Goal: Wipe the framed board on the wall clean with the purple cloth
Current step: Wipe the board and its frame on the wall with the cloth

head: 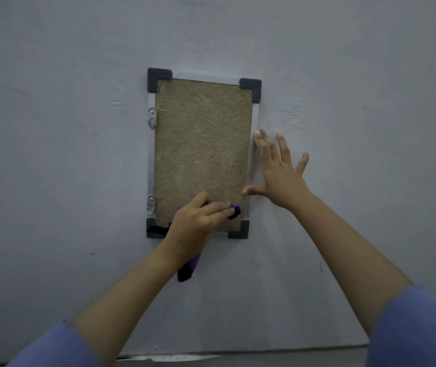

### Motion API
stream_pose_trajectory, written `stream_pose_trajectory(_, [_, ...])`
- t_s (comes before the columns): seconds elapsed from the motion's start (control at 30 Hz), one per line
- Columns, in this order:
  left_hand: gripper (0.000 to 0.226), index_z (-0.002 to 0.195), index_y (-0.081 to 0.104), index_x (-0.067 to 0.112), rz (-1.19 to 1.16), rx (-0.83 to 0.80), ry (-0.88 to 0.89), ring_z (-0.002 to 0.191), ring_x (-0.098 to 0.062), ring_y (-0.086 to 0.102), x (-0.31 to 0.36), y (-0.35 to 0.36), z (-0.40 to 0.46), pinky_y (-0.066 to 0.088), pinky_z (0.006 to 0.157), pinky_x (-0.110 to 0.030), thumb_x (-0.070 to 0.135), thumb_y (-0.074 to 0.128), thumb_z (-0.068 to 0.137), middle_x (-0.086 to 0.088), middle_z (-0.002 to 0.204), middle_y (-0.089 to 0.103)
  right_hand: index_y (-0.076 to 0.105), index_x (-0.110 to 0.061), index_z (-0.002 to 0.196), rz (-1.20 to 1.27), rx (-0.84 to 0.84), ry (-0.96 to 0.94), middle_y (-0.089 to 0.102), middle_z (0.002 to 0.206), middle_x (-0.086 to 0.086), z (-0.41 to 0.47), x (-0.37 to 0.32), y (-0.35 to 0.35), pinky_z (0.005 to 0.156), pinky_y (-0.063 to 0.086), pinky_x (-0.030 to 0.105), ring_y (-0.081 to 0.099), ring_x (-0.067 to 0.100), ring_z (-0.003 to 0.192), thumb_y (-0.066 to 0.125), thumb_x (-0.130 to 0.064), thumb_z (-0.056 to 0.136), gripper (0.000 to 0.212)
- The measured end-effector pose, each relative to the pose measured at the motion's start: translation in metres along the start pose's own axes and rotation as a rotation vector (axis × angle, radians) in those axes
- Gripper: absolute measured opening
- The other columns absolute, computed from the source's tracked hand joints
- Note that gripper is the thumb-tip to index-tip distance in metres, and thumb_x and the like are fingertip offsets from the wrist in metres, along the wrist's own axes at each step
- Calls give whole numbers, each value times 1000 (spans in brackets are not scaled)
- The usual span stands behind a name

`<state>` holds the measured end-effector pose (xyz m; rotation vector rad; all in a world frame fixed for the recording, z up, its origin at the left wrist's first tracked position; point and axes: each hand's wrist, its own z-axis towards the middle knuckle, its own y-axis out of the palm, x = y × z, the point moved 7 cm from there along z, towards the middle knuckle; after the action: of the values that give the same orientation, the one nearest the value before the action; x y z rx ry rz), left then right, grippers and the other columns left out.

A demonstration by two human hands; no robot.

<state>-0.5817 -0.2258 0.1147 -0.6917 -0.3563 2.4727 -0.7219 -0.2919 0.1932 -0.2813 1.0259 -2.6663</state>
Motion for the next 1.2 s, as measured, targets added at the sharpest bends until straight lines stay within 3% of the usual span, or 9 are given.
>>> stream_pose_trajectory(0.13, [26,101,71,5,-24,10,-42,76,-18,47,0,12,3,49,56,-27,0,59,79,-7,101,71,-22,-23,145,-13,-4,3,-19,156,-7,0,0,1,100,2,75,-18,26,142,66,-62,69,122])
stream_pose_trajectory(0.33, [25,101,71,8,-59,-118,31,76,-14,41,12,29,-24,48,55,-28,0,57,82,-1,100,71,-21,-23,145,2,-8,4,-20,156,-8,-1,0,1,99,1,75,-18,27,142,65,-62,69,122])
stream_pose_trajectory(0.5, [30,104,70,7,19,103,-191,69,-18,48,-7,-5,-1,36,53,-20,7,45,87,-4,100,72,-21,-25,145,28,-26,18,-21,155,-10,-1,1,1,99,-1,75,-19,27,142,67,-61,68,122])
stream_pose_trajectory(0.6, [28,106,69,6,63,187,-329,73,-21,50,-23,-7,-6,39,56,-22,6,49,86,-5,98,72,-21,-25,145,33,-19,20,-21,155,-10,-1,1,1,99,-1,75,-18,28,142,67,-61,69,122])
stream_pose_trajectory(0.8, [29,103,71,6,-1,1,-133,77,-15,46,6,16,-38,47,57,-23,1,50,84,-4,100,72,-20,-27,145,49,-20,27,-21,155,-12,-2,1,1,100,0,75,-17,28,142,67,-61,68,122])
stream_pose_trajectory(0.9, [29,104,71,6,20,163,-285,72,-16,46,-15,-10,-34,37,56,-20,-2,51,85,-4,98,72,-21,-27,145,53,-15,27,-21,155,-12,-2,3,2,100,0,74,-18,28,142,67,-61,69,121])
stream_pose_trajectory(1.0, [27,103,71,5,58,318,-432,68,-23,52,-37,-23,-32,44,55,-27,-6,61,81,-4,97,73,-20,-27,145,50,-20,30,-20,155,-12,-2,1,1,100,0,74,-17,28,142,67,-61,68,121])
stream_pose_trajectory(1.1, [25,102,72,6,65,245,-334,68,-22,53,-26,-8,-35,48,55,-28,-1,59,82,-4,98,73,-21,-27,145,60,-20,30,-21,155,-12,-1,1,3,100,0,74,-18,28,142,67,-60,69,121])
stream_pose_trajectory(1.2, [29,101,72,7,-20,74,-201,73,-17,51,-8,8,-46,49,55,-26,-4,70,74,-3,97,73,-20,-29,145,78,-17,37,-20,155,-13,-2,2,3,100,0,74,-17,28,142,68,-60,68,121])
